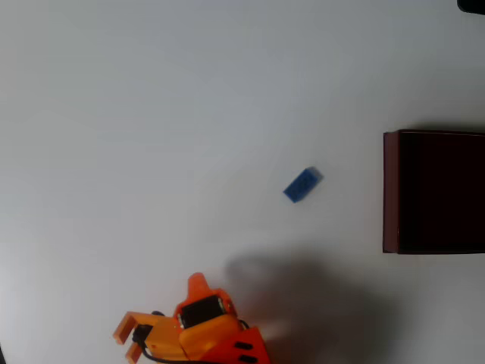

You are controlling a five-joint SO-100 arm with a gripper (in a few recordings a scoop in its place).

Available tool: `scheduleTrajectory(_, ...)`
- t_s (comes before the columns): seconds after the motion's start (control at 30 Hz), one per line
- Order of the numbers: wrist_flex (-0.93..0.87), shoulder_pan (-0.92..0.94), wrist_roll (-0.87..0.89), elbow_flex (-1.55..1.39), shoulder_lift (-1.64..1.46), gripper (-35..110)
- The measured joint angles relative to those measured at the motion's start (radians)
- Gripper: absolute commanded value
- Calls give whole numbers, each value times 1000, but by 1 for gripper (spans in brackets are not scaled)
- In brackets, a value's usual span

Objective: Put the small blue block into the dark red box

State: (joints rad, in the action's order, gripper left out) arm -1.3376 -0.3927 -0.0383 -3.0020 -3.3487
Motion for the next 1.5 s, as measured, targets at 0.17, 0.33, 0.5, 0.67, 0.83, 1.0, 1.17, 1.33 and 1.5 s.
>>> scheduleTrajectory(0.17,0,0,15,0,0,0)
scheduleTrajectory(0.33,0,0,15,0,0,0)
scheduleTrajectory(0.5,0,0,15,0,0,0)
scheduleTrajectory(0.67,0,0,15,0,0,0)
scheduleTrajectory(0.83,0,0,15,0,0,3)
scheduleTrajectory(1.0,2,20,89,0,-2,10)
scheduleTrajectory(1.17,3,91,287,2,-2,12)
scheduleTrajectory(1.33,25,127,574,2,5,13)
scheduleTrajectory(1.5,8,176,819,58,5,17)
